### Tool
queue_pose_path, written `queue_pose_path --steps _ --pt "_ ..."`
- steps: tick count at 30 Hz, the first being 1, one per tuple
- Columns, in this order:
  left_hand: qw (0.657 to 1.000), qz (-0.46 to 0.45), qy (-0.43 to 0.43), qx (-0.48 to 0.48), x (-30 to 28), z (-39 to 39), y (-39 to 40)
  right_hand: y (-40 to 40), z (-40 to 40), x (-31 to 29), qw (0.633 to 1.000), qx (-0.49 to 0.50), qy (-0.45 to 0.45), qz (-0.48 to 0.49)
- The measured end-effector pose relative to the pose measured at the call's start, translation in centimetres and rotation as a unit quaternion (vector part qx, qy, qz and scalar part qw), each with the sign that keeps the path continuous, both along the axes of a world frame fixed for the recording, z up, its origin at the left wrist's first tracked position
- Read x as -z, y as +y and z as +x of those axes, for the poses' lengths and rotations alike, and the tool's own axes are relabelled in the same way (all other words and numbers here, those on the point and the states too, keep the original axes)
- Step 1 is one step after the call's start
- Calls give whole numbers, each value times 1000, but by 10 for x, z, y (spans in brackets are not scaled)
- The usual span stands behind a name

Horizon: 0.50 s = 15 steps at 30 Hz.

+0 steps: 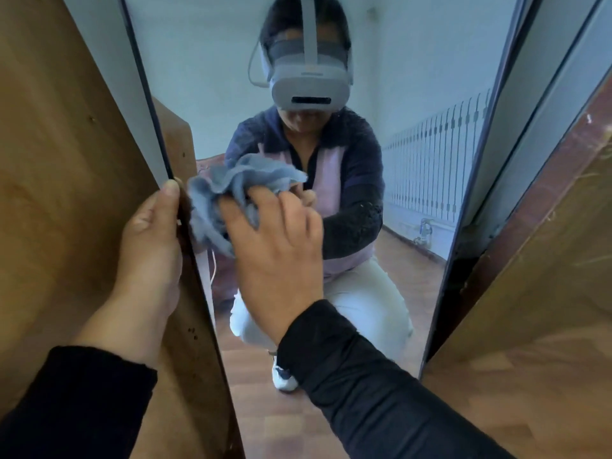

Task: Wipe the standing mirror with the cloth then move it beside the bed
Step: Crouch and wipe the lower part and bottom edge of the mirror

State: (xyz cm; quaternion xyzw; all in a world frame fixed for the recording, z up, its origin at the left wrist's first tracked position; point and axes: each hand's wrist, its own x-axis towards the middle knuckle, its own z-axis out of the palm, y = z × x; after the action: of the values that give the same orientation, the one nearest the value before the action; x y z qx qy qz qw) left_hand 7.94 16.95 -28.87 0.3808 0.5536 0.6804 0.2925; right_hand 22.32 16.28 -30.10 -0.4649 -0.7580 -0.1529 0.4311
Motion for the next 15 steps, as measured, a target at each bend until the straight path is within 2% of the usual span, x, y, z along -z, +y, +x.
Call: queue_pose_path --steps 5,8,11,13,15 --pt "999 -1 10 -52 2 11 -5 13 56 4 986 113 121 18" --pt "998 -16 18 -66 19 18 -12 8 62 6 977 125 172 -12" --pt "997 -5 8 -71 33 16 -18 -3 38 3 992 71 102 -4" --pt "999 -5 5 -34 36 16 -22 -7 21 7 999 9 36 1" --pt "1000 -5 -6 -8 36 15 -25 -6 16 16 1000 -11 1 21"
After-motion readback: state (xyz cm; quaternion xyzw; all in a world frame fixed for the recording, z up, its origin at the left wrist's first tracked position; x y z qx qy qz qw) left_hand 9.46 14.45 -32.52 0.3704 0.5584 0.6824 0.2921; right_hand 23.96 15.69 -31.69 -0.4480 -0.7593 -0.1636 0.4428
